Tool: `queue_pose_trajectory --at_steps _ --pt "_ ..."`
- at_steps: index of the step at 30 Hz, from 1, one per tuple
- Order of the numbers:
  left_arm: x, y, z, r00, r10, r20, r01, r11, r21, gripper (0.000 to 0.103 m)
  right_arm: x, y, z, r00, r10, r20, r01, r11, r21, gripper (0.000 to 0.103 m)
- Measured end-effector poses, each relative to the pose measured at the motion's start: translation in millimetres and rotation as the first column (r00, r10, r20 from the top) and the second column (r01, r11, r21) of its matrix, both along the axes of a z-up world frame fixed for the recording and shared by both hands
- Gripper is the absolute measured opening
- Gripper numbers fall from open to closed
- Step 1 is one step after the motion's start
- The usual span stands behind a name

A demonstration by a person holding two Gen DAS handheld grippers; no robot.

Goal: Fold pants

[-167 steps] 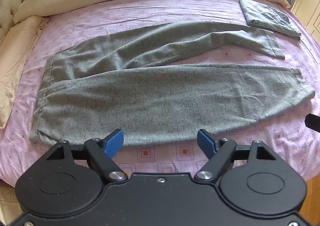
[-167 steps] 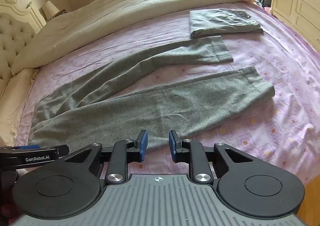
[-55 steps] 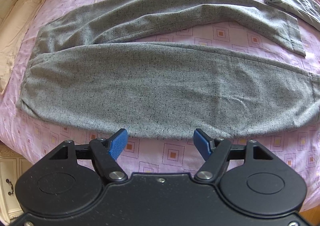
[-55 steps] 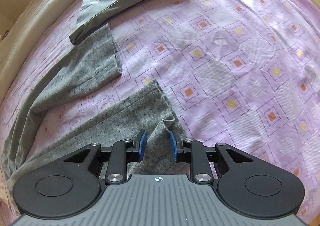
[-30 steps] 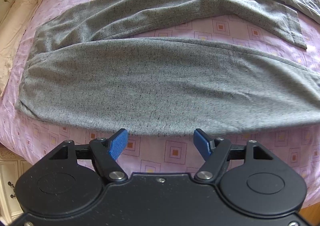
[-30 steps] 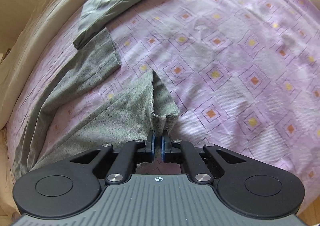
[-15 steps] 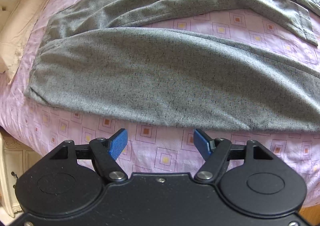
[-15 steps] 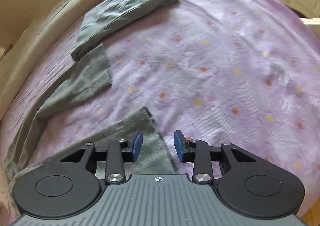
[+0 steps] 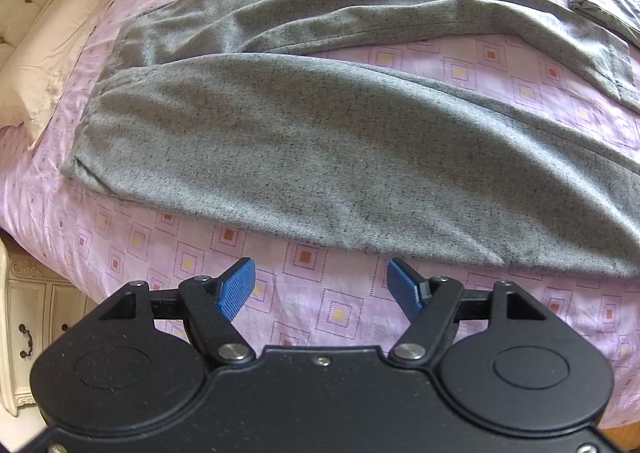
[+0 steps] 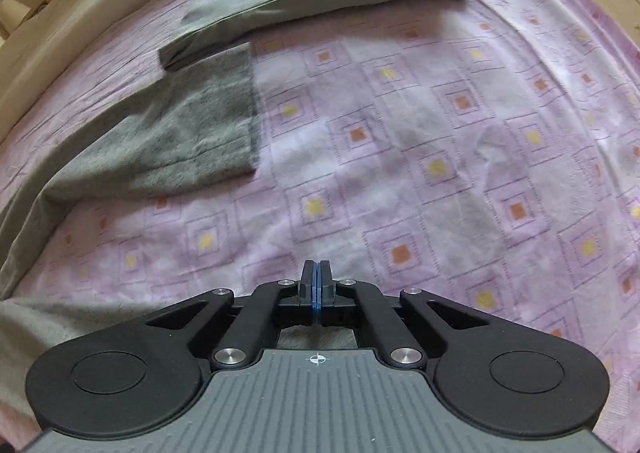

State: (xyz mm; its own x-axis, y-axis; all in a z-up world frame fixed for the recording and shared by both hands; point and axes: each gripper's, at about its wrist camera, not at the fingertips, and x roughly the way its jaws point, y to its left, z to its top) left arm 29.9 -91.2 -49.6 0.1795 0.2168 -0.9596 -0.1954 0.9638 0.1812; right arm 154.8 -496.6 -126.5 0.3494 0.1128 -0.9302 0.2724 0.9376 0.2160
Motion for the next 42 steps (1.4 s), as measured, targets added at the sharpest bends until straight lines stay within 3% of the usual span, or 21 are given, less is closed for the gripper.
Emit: queue_pose_trajectory --at_steps 5,7,9,14,15,16,19,23,25,29,31,33,35,37,42 --pt "0.5 10.9 1.0 1.0 -0.01 0.014 0.01 1.0 0.005 0.074 -4.5 -24.6 1.9 0.999 -0.042 -0.004 0.043 0.991 0.127 0.007" --pt "1.2 15.6 -0.8 1.0 -0.011 0.014 0.011 1.0 -0.003 0.074 -16.6 -24.8 6.6 0.999 -0.031 0.009 0.03 0.993 0.111 0.033" --pt "3.0 20.9 -4.8 1.0 -0.011 0.007 0.011 1.0 -0.014 0.074 -24.9 -24.6 3.5 0.999 -0.039 -0.003 0.039 0.992 0.116 0.04" --pt "10.5 31.4 -13.3 0.999 -0.041 -0.007 0.041 0.999 -0.035 0.074 -25.9 -10.5 -9.8 0.996 -0.068 -0.049 0.074 0.989 0.129 0.038" --pt "13.0 33.9 -14.6 0.999 -0.052 -0.008 0.052 0.998 -0.038 0.074 -22.4 -5.0 -11.0 0.997 -0.056 -0.06 0.063 0.991 0.118 0.017" --pt "16.0 36.4 -15.5 0.998 -0.063 -0.008 0.062 0.997 -0.039 0.074 -18.9 0.2 -10.6 0.997 -0.04 -0.061 0.046 0.993 0.113 0.006" --pt "26.9 46.0 -18.7 0.995 -0.096 0.001 0.096 0.995 -0.04 0.074 -4.1 12.5 -2.3 0.999 -0.021 -0.049 0.022 1.0 0.005 0.006" --pt "45.9 62.9 -28.7 0.992 -0.127 0.014 0.127 0.991 -0.03 0.074 16.7 16.7 -7.1 0.993 -0.09 -0.078 0.086 0.995 -0.055 0.007" --pt "54.8 73.0 -38.3 0.991 -0.132 0.012 0.132 0.991 -0.022 0.074 17.6 24.1 -6.4 0.988 -0.128 -0.081 0.118 0.986 -0.118 0.014" --pt "66.1 91.9 -73.1 0.987 -0.154 -0.038 0.154 0.988 0.02 0.074 -5.1 42.0 22.9 0.981 -0.186 0.054 0.193 0.956 -0.221 0.016" --pt "67.6 100.5 -97.4 0.979 -0.173 -0.106 0.178 0.983 0.044 0.079 -13.2 50.5 32.7 0.98 -0.187 0.075 0.198 0.961 -0.193 0.017" --pt "64.2 109.2 -102.8 0.978 -0.191 -0.08 0.195 0.98 0.045 0.092 -17.4 56.5 38.4 0.976 -0.204 0.077 0.214 0.965 -0.149 0.017" --pt "65.7 115.1 -100.7 0.97 -0.223 -0.096 0.224 0.975 0.004 0.088 -14.4 64.0 43.7 0.974 -0.217 0.065 0.223 0.97 -0.099 0.017" --pt "71.0 119.6 -91.6 0.965 -0.245 -0.094 0.243 0.97 -0.031 0.071 -5.0 74.1 44.7 0.974 -0.219 0.054 0.221 0.975 -0.032 0.018" --pt "102.3 132.2 -55.7 0.973 -0.23 -0.004 0.23 0.973 -0.004 0.071 23.7 87.7 40.0 0.963 -0.267 0.034 0.263 0.96 0.095 0.025"
